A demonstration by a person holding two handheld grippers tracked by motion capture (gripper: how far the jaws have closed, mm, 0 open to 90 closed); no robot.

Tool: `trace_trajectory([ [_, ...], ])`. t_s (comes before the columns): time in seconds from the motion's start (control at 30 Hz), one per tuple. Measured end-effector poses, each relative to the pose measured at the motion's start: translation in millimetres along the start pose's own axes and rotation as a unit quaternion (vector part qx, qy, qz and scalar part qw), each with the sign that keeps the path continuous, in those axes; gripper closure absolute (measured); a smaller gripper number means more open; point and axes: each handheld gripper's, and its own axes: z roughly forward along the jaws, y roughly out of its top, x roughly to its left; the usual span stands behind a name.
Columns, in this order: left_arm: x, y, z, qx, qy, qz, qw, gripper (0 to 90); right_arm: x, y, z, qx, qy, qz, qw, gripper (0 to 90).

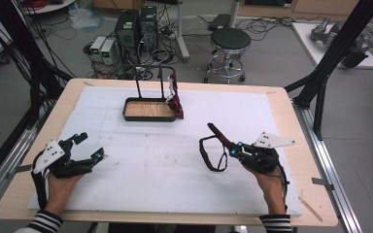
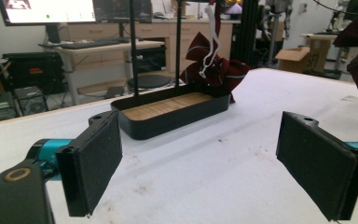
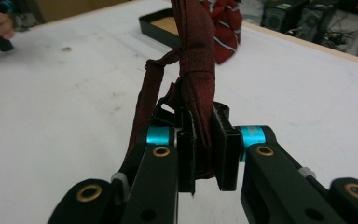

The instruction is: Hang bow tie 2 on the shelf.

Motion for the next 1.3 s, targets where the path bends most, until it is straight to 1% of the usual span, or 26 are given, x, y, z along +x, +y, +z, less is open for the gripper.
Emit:
trace_trajectory([
  [0.07, -0.6, 8.2, 4.4, 0.001, -0.008, 0.007, 0.9999, 14.6, 0.1, 5.7, 3.0, -0.003, 0.011, -0.013, 0.9999, 82.0],
  [0.13, -1.1, 16.4, 9.3, 0.0, -0.019, 0.01, 0.9998, 14.6, 2.9, 11.2, 5.3, -0.007, 0.026, -0.014, 0.9995, 82.0],
  [0.17, -0.9, 20.0, 11.9, 0.001, -0.027, 0.008, 0.9996, 14.6, 3.3, 14.0, 6.9, -0.012, 0.034, -0.019, 0.9992, 82.0],
  [0.2, -0.7, 23.1, 14.5, 0.0, -0.038, -0.002, 0.9993, 14.6, 4.7, 16.3, 8.2, -0.017, 0.044, -0.016, 0.9988, 82.0],
  [0.23, -0.3, 26.1, 16.7, -0.002, -0.046, -0.008, 0.9989, 14.6, 5.3, 18.7, 9.9, -0.021, 0.052, -0.02, 0.9982, 82.0],
  [0.3, -0.4, 31.9, 20.2, -0.003, -0.057, -0.013, 0.9983, 14.6, 7.6, 23.0, 13.8, -0.02, 0.063, -0.026, 0.9975, 81.9],
  [0.33, -0.1, 34.9, 21.9, -0.003, -0.062, -0.011, 0.998, 14.6, 8.8, 25.1, 16.0, -0.019, 0.07, -0.027, 0.997, 81.9],
  [0.37, -0.2, 37.7, 23.5, -0.003, -0.066, -0.01, 0.9978, 14.6, 9.1, 27.3, 18.6, -0.024, 0.076, -0.033, 0.9963, 82.0],
  [0.43, -0.2, 43.4, 26.1, 0.001, -0.072, -0.004, 0.9974, 14.6, 11.5, 31.6, 23.0, -0.026, 0.092, -0.033, 0.9949, 82.0],
  [0.47, -0.2, 46.1, 27.1, 0.002, -0.074, 0.001, 0.9972, 14.6, 12.6, 34.0, 25.6, -0.025, 0.099, -0.038, 0.9941, 81.9],
  [0.53, -0.9, 50.1, 29.1, 0.004, -0.083, 0.001, 0.9966, 14.6, 15.9, 38.2, 30.1, -0.026, 0.116, -0.041, 0.9921, 81.9],
  [0.6, -1.8, 53.8, 31.1, 0.009, -0.101, 0.004, 0.9948, 15.9, 19.6, 41.7, 33.8, -0.025, 0.128, -0.042, 0.9905, 81.9],
  [0.63, -2.2, 54.9, 31.8, 0.009, -0.107, 0.006, 0.9942, 16.1, 20.3, 43.5, 36.6, -0.03, 0.135, -0.049, 0.9892, 81.9],
  [0.67, -2.9, 56.2, 32.7, 0.009, -0.113, 0.006, 0.9935, 16.1, 21.6, 44.5, 37.8, -0.028, 0.141, -0.047, 0.9885, 81.9],
  [0.73, -4.1, 59.2, 34.9, 0.01, -0.123, 0.009, 0.9923, 16.1, 24.0, 47.3, 41.4, -0.025, 0.145, -0.048, 0.9879, 81.9],
  [0.83, -6.0, 63.7, 39.4, 0.016, -0.141, 0.015, 0.9898, 16.1, 27.3, 53.2, 48.2, -0.025, 0.157, -0.06, 0.9854, 81.9],
  [0.87, -6.8, 65.5, 41.9, 0.018, -0.152, 0.014, 0.9881, 16.1, 28.6, 54.6, 49.6, -0.024, 0.162, -0.061, 0.9847, 81.9],
  [0.9, -7.4, 67.2, 43.7, 0.021, -0.16, 0.017, 0.9868, 16.1, 30.4, 57.2, 51.9, -0.023, 0.167, -0.063, 0.9836, 81.9],
  [0.93, -8.4, 68.4, 45.2, 0.021, -0.164, 0.018, 0.986, 16.1, 32.3, 59.3, 53.7, -0.024, 0.17, -0.067, 0.9828, 81.9],
  [0.97, -9.6, 70.1, 47.2, 0.023, -0.17, 0.019, 0.9849, 16.1, 33.8, 60.4, 54.6, -0.022, 0.177, -0.064, 0.982, 81.9],
  [1.03, -12.2, 73.6, 51.9, 0.028, -0.184, 0.022, 0.9823, 16.1, 35.5, 63.2, 58.6, -0.027, 0.181, -0.066, 0.9809, 81.8],
  [1.1, -16.0, 77.6, 56.8, 0.03, -0.191, 0.03, 0.9806, 15.1, 38.0, 64.9, 61.8, -0.02, 0.189, -0.066, 0.9796, 81.9],
  [1.17, -18.8, 81.1, 60.7, 0.03, -0.197, 0.034, 0.9793, 15.0, 39.3, 66.2, 65.2, -0.022, 0.191, -0.072, 0.9787, 81.8],
  [1.2, -20.4, 83.0, 63.0, 0.03, -0.2, 0.035, 0.9787, 14.9, 40.7, 66.8, 66.0, -0.017, 0.196, -0.07, 0.978, 81.8],
  [1.3, -25.1, 89.4, 69.9, 0.034, -0.215, 0.041, 0.9751, 14.6, 42.9, 68.6, 68.7, -0.017, 0.201, -0.077, 0.9765, 81.7],
])
